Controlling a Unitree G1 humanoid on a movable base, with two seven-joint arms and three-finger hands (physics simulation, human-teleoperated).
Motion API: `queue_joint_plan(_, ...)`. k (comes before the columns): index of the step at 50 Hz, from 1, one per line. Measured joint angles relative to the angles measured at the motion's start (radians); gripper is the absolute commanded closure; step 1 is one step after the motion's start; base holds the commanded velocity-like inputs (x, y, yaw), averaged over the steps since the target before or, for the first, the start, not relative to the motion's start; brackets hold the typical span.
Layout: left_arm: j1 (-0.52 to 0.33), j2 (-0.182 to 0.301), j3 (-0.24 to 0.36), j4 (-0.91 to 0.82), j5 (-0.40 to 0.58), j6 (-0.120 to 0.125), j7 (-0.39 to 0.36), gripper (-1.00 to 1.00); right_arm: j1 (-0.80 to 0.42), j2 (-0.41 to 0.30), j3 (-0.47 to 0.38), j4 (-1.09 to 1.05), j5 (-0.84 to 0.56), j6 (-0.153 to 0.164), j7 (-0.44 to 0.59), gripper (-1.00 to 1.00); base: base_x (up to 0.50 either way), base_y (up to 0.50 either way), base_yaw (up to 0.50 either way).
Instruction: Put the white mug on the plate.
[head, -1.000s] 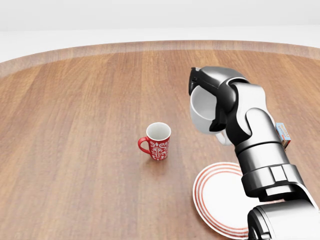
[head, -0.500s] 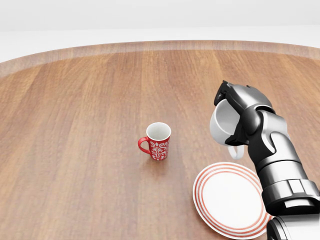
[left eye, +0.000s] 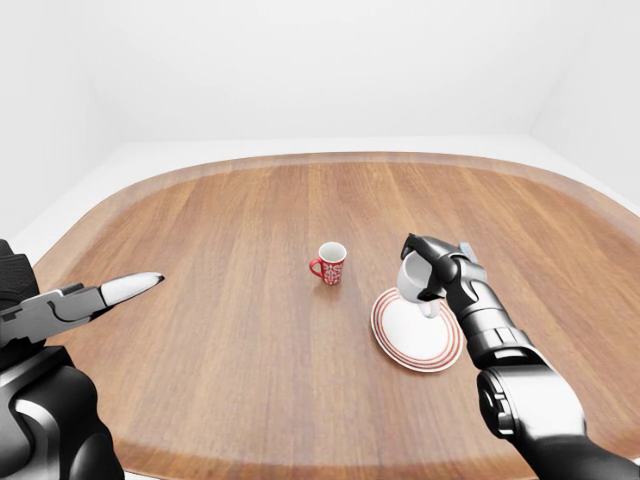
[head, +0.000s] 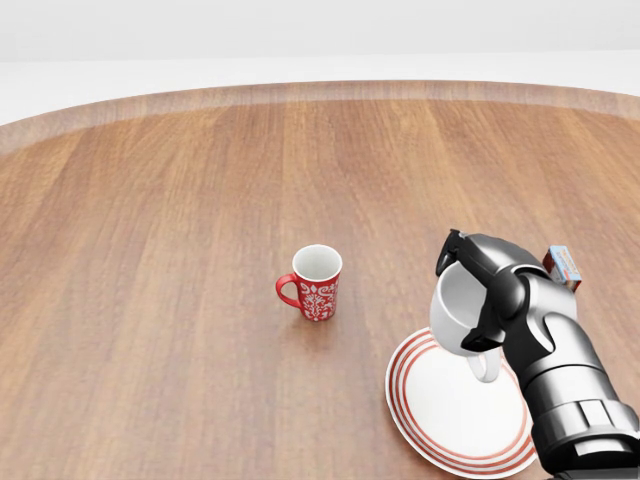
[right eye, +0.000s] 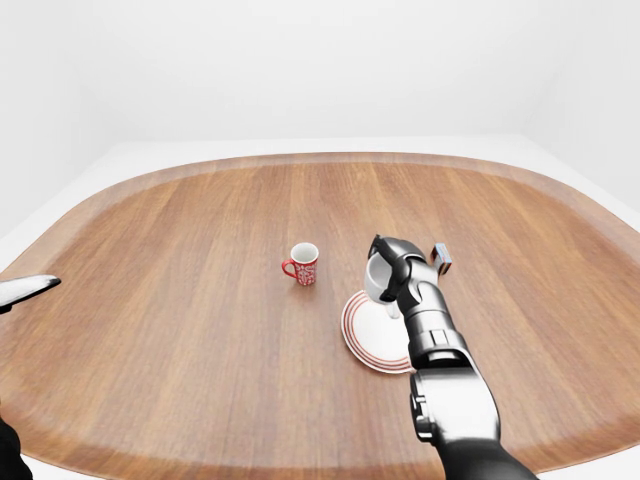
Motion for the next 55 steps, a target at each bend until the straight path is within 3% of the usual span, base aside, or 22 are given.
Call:
queue_joint_plan(17,0.001,-0.001,0.001,-0.006,0.002,0.0,0.0,-1.0,0.055,0.001,0.0,0.01,0.008,0.0,0.023,1.0,0.0,0.0,0.0)
queue_joint_plan(55,0.0,-0.002,-0.003,-0.003,0.006,0.0,-0.001,-1.0,0.144,-0.002,-0.01,0.031,0.027,0.0,-0.033,1.0,0.0,0.0,0.0)
